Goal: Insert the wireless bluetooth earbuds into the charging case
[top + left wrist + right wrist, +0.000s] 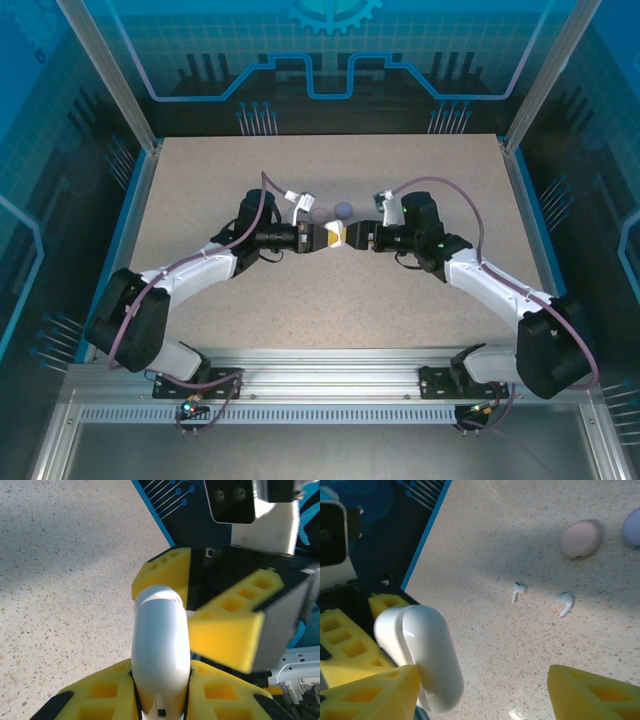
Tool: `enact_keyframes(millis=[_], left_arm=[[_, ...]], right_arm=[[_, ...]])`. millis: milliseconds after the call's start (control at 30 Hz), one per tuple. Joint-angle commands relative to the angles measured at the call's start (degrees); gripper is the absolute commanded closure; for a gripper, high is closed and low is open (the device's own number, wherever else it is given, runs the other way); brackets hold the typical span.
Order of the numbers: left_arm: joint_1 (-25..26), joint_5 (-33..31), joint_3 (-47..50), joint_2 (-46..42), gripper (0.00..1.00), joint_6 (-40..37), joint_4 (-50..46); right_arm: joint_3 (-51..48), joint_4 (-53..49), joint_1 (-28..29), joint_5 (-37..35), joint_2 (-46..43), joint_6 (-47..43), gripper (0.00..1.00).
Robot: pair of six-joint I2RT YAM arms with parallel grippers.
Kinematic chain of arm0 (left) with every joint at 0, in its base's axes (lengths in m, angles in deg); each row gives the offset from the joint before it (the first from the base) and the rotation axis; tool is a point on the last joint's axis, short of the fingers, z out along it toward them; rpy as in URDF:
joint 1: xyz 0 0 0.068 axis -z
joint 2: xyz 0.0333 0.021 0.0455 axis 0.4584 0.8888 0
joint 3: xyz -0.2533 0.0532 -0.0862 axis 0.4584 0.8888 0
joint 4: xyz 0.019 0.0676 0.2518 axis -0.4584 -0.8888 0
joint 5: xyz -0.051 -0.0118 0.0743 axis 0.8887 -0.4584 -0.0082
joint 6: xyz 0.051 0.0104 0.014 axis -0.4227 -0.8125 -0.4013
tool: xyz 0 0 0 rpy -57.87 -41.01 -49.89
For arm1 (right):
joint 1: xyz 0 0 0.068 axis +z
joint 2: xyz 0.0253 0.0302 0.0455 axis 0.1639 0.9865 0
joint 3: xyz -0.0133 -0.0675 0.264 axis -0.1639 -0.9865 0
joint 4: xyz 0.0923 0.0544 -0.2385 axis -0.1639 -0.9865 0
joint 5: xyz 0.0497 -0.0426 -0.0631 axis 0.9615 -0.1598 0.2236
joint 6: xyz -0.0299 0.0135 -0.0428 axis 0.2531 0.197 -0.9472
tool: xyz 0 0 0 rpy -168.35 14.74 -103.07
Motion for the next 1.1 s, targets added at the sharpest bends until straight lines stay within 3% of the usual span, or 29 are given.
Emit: enact_keyframes(millis=[0, 433, 667, 1067], left_arm=[[0.15, 2.8, -0.86, -3.01, 1.0, -0.62, 3.01], [0.13, 2.76, -0.28, -3.07, 1.0, -0.16, 4.32], [0.13, 2.71, -0.51, -3.24, 1.0, 0.04, 4.67], [0.17, 2.83, -0.14, -2.98, 1.0, 0.82, 5.81]], right_arm=[[-3.5, 0.74, -3.14, -1.59, 0.48, 1.16, 0.33], [-3.98, 1.62, -3.54, 6.35, -6.67, 0.93, 0.41], [-1.78, 5.19, -2.13, 8.99, -3.34, 2.08, 0.51], [0.03, 9.63, -0.77, 10.77, 1.26, 3.67, 0.59]])
